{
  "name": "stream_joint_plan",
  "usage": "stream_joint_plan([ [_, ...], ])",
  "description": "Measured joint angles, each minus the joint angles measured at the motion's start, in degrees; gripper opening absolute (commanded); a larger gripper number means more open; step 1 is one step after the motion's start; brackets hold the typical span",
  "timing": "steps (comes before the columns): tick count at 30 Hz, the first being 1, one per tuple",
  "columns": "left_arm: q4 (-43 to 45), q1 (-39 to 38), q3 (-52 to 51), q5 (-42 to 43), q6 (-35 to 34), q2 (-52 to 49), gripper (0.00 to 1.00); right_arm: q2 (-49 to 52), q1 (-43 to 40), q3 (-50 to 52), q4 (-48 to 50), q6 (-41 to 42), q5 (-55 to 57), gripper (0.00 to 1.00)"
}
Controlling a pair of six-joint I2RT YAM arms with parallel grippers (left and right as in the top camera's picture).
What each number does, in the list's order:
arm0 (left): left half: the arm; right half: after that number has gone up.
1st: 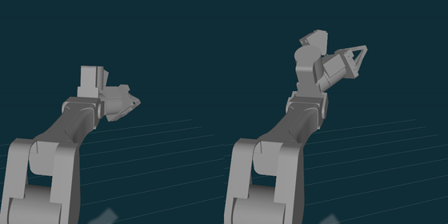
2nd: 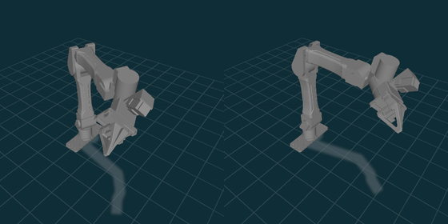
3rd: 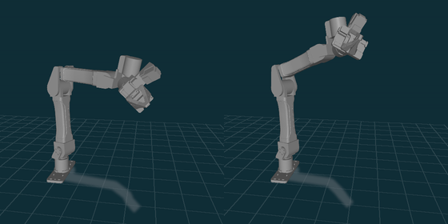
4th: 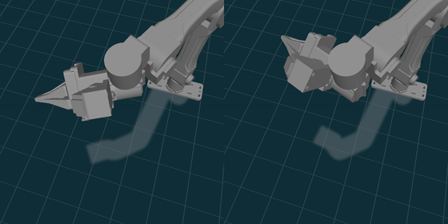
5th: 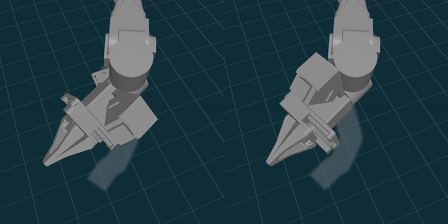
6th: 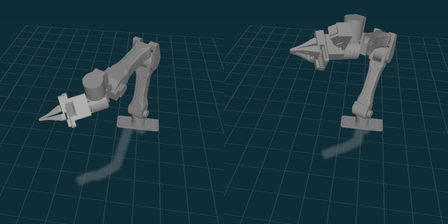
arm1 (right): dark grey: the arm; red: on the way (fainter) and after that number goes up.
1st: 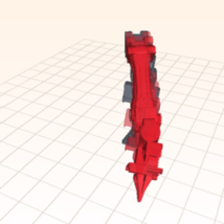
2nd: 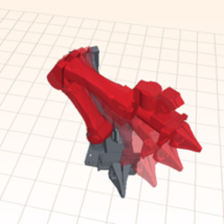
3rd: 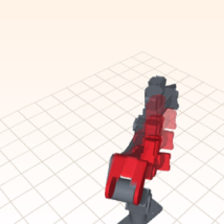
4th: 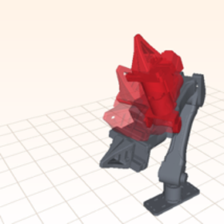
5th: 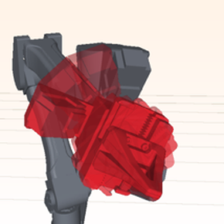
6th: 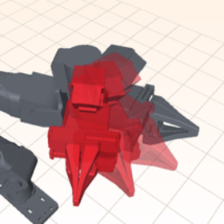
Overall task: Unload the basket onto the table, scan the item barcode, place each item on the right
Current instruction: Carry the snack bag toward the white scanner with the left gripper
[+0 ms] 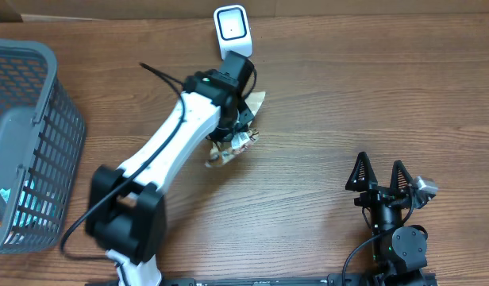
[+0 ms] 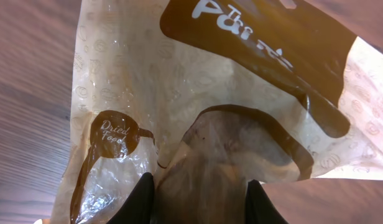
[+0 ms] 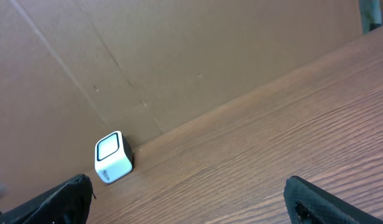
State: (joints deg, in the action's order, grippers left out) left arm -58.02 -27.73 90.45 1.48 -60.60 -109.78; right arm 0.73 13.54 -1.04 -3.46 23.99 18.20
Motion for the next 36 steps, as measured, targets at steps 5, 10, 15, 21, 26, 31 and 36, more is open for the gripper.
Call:
stream_joint_plan([
  [5,0.02,-1.44,-0.04,-0.39,-9.2,-7.58,0.04,0.0,-0.02,0.0,-0.02,-0.02,-0.04,1.0],
  [10,0.07,-2.32,-0.11,-0.72,-11.32,-11.13,0.06,0.0,0.0,0.0,-0.02,0.0,0.0,1.0],
  [15,0.79,-2.29,-0.11,-0.5,-6.86,-11.17,0.28,0.0,0.0,0.0,0.0,-0.02,-0.02,1.0],
  [21,-0.85,-2.29,1.4,1.99,5.38,-11.17,0.71,0.0,0.0,0.0,-0.02,-0.02,-0.02,1.0],
  [26,-7.76,-2.29,8.2,2.36,11.63,-11.17,0.7,0.0,0.0,0.0,0.0,-0.02,-0.02,1.0],
  [31,-14.29,-2.29,18.21,2.05,14.58,-11.08,0.68,0.0,0.0,0.0,-0.02,-0.02,0.0,1.0],
  [36,-19.58,-2.29,26.56,0.55,16.2,-7.63,0.7,0.0,0.0,0.0,-0.02,-0.02,-0.02,1.0],
])
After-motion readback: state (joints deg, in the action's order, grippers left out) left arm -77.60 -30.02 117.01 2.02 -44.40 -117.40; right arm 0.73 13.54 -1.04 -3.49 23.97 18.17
